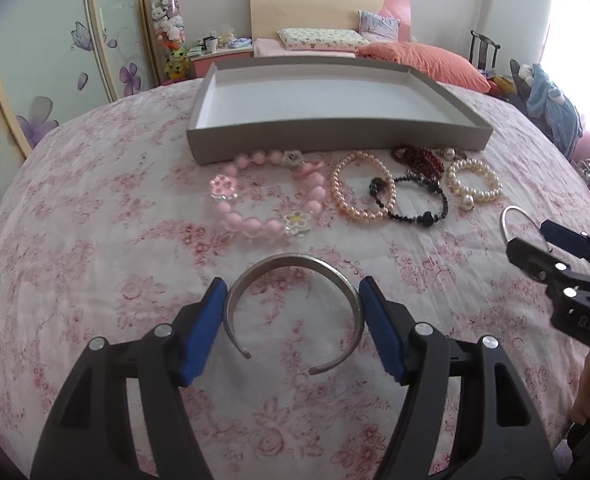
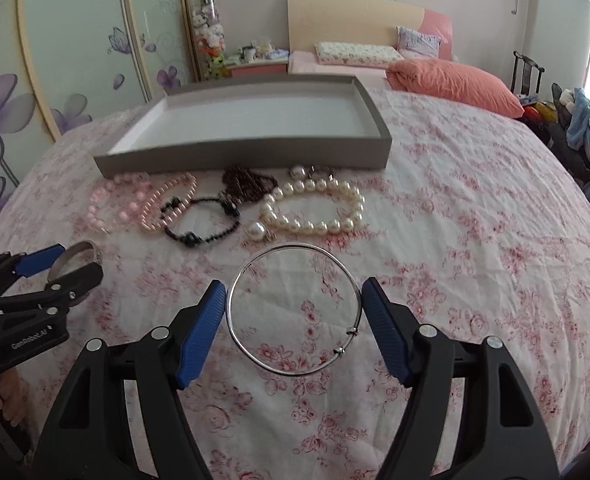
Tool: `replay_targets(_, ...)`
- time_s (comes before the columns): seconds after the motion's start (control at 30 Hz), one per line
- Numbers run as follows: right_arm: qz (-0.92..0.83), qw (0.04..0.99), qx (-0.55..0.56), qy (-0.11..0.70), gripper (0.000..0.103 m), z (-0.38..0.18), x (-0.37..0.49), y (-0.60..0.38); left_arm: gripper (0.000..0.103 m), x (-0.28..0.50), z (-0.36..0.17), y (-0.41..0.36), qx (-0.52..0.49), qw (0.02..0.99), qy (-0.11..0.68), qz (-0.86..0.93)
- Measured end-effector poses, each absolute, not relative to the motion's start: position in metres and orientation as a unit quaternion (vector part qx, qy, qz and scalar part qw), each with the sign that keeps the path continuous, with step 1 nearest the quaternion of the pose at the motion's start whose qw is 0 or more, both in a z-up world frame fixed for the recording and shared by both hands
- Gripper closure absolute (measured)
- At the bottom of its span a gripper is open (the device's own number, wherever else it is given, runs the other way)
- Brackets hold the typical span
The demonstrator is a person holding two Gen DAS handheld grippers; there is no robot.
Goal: Organize jewelry
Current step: 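Grasp the silver cuff with the left tool while the right grasps the thin bangle, then carry both bangles into the grey tray and open both tools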
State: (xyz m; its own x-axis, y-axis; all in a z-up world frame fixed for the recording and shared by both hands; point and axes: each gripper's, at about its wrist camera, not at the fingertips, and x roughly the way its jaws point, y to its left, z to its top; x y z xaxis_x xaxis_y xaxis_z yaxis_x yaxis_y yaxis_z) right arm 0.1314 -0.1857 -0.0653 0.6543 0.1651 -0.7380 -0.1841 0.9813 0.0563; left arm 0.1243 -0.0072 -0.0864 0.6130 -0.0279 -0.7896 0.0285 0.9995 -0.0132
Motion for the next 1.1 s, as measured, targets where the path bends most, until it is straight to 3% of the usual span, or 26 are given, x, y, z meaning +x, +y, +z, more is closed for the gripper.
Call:
replay_targets(0.63,0.108,0.951,-0.017,0.288,0.033,0.004,0.134,-0.176,0.037,0.12,-0.004,0.002,-0.003,0.948,0.319,0.011)
replay_targets(1.1,0.088,0.971,0.015,0.223,0.033,0.033,0.207,-0.179,0.037,0.183,0.026,0.001,0.016,0.963,0.27,0.022)
